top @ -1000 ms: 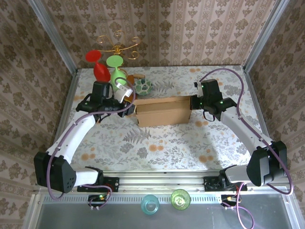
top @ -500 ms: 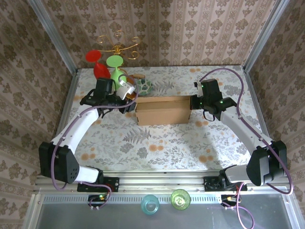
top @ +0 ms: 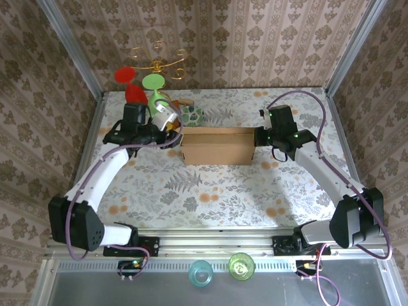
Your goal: Fold the paper box
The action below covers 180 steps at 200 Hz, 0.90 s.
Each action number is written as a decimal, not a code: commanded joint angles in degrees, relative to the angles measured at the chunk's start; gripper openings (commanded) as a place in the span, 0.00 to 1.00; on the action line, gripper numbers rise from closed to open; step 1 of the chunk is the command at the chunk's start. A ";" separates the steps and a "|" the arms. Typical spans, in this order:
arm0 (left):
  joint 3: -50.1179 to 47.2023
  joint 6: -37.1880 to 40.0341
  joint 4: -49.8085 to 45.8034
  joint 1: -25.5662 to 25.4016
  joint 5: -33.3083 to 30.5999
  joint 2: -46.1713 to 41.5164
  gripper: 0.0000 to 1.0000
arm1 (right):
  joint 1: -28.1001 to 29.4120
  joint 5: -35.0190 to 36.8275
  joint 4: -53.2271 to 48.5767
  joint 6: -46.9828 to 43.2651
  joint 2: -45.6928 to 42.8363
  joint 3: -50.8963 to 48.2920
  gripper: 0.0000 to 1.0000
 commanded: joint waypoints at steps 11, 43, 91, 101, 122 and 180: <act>1.59 7.88 -5.11 4.45 12.08 2.22 0.61 | 0.42 -0.67 -3.53 -0.31 2.84 1.60 0.00; 2.40 11.27 -3.55 4.51 12.12 5.32 0.63 | 0.36 -0.97 -3.75 -0.42 3.04 1.70 0.00; 5.72 5.77 1.13 3.88 11.77 11.77 0.60 | 0.36 -1.08 -4.21 -0.85 2.23 1.07 0.00; 5.70 4.77 2.64 3.43 11.69 12.34 0.59 | 0.40 -1.24 -4.22 -0.84 2.23 1.16 0.00; 6.25 3.68 3.81 1.44 11.22 13.34 0.58 | 0.37 -1.26 -4.23 -0.79 2.31 1.25 0.00; 7.63 1.37 -0.60 -0.05 8.67 13.82 0.35 | 0.30 -1.35 -4.22 -0.71 2.66 1.62 0.00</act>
